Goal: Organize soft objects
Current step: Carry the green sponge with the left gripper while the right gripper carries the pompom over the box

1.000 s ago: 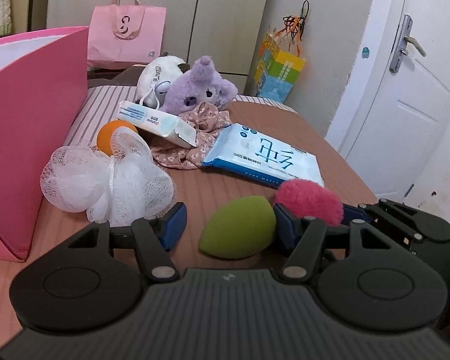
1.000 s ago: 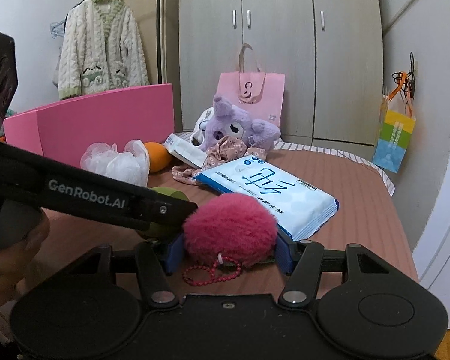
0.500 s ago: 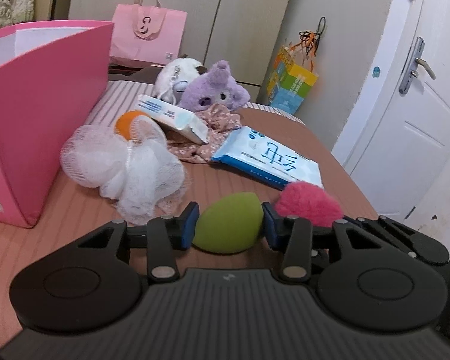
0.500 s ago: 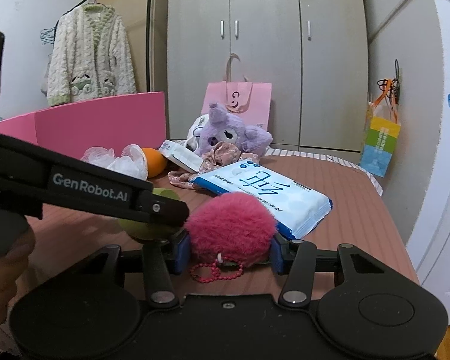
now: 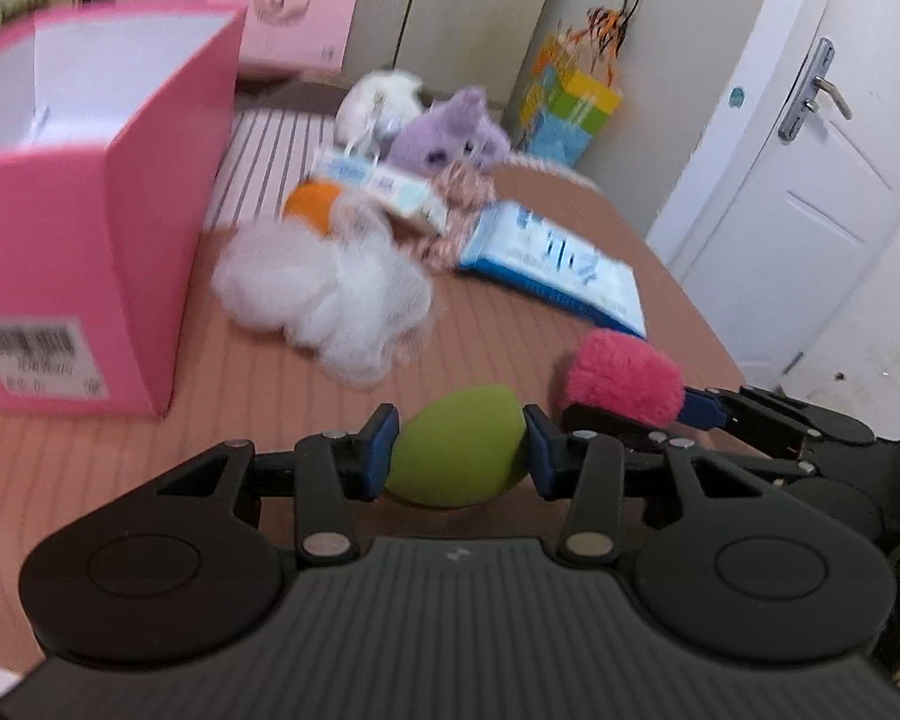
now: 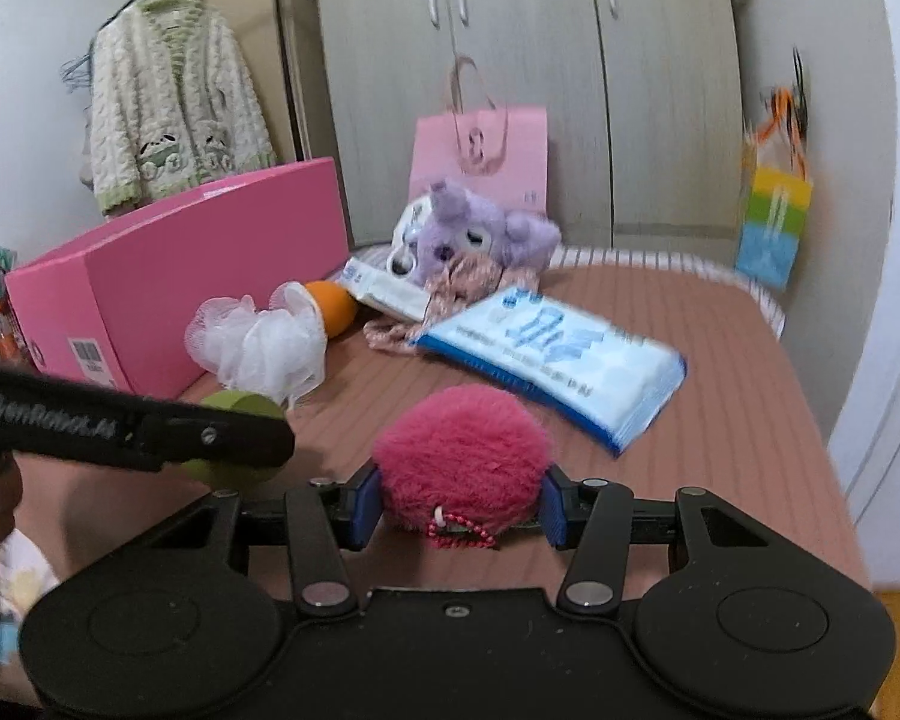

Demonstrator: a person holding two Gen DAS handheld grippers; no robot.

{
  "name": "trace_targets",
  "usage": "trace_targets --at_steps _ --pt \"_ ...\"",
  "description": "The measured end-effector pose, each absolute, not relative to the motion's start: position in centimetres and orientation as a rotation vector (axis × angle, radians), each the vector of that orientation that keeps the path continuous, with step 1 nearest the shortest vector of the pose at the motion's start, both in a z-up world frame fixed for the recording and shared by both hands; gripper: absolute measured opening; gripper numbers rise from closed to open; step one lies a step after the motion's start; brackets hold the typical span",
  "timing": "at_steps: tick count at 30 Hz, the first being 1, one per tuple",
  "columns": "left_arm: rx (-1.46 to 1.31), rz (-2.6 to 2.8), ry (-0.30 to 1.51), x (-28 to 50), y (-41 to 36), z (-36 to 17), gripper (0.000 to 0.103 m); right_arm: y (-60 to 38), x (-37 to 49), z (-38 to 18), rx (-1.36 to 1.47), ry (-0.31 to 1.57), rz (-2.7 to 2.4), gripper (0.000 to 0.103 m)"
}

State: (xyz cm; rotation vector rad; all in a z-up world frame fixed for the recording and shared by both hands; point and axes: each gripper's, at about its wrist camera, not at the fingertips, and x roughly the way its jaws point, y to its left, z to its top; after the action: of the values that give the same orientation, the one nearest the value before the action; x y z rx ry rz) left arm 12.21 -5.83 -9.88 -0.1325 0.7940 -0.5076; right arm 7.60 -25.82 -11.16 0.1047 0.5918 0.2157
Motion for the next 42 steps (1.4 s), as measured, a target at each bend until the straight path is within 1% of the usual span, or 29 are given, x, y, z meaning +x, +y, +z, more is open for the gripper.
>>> trace_targets --at_steps 8,14,22,26,29,32,36,42 --pt "-0.106 -0.481 0.828 10.7 -2.3 -8.4 0.042 -22.9 5.6 -9.3 0.087 0.648 0.305 0.056" --pt "-0.143 -0.476 0.894 9.8 1.8 -7.5 0.042 -19.3 4.7 -7.5 0.017 0.714 0.437 0.056" --pt "-0.132 -0.483 1.003 9.1 7.1 -6.2 0.042 -13.8 5.5 -5.7 -0.051 0.737 0.679 0.056" --pt "-0.093 -0.486 0.974 8.9 9.4 -3.4 0.042 -11.7 6.6 -4.0 -0.076 0.732 0.730 0.056" --pt "-0.069 -0.486 0.909 9.3 10.6 -0.4 0.043 -10.6 7.7 -1.9 -0.098 0.696 0.763 0.056" --pt "-0.055 -0.486 0.840 10.9 11.6 1.9 0.043 -9.6 9.3 0.3 -0.134 0.628 0.766 0.056" --pt "-0.073 -0.461 0.778 14.9 12.7 3.5 0.043 -8.7 12.4 2.3 -0.173 0.564 0.738 0.057" --pt "-0.094 -0.447 0.795 23.2 12.3 3.8 0.043 -7.6 19.8 3.9 -0.240 0.565 0.702 0.057"
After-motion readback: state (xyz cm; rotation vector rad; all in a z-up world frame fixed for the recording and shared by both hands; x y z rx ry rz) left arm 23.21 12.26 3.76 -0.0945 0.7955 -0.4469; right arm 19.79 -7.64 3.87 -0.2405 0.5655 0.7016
